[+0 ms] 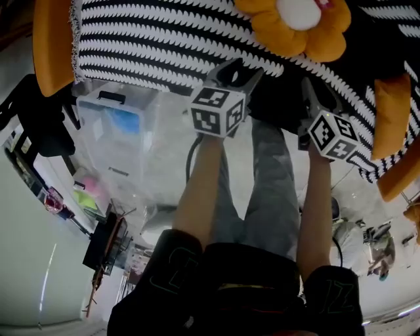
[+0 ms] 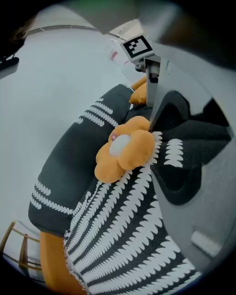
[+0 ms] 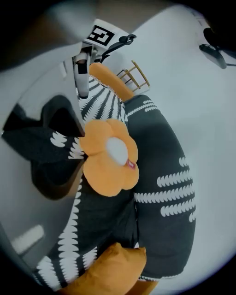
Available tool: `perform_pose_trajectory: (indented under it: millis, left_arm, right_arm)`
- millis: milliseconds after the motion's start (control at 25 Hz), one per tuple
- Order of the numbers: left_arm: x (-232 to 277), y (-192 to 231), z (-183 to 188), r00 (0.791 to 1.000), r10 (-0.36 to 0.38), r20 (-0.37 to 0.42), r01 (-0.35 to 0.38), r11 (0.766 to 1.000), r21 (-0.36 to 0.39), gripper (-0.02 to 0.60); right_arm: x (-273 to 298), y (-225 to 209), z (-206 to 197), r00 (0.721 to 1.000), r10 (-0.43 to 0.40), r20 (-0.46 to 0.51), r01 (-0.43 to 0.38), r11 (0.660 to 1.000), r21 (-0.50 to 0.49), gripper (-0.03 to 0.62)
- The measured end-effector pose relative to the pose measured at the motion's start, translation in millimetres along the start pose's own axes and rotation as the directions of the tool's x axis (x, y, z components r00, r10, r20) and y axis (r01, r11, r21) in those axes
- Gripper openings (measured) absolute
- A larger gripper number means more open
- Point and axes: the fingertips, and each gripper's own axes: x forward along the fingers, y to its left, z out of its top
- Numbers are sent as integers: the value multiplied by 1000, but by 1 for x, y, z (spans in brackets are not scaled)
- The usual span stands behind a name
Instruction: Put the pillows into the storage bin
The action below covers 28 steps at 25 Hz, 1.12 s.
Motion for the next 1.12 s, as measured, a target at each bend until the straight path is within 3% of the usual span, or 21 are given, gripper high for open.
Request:
perform_pose_trajectory:
  millis: [160,240,480,680,760,1000,1120]
  left_arm:
    - [2,-7,25,998,48,32,-46,998,-45,311]
    - [1,-9,30,998,58,24,-56,997,-62,328]
    - [-2,-7,60,996,72,54,-66,991,-115,328]
    - [1,0,56,998,54,-14,-55,994,-91,325]
    - [3,-3,54,999,44,-27,-46,996,-77,280]
    - [12,-41,70,999,-4,54,6,999,-34,192]
    - [27,-49,72,997,27,75,-27,1000,-9,158]
  right_arm:
    - [-25,-20,39,997,-79,24,80,995,-53,162]
    - [-32,-23,52,994,-104,29,106,992,-62,209]
    - [-42,-25,98,990,-121,70,126,990,-66,247]
    - [-30,-6,107,994,-106,39,109,990,-94,278]
    - [-23,2,105,994,-108,14,109,987,-119,279]
    - [-35,-7,118,994,-85,-65,69,976,-206,109]
    - [-24,-18,121,993,-47,-106,17,963,-268,41]
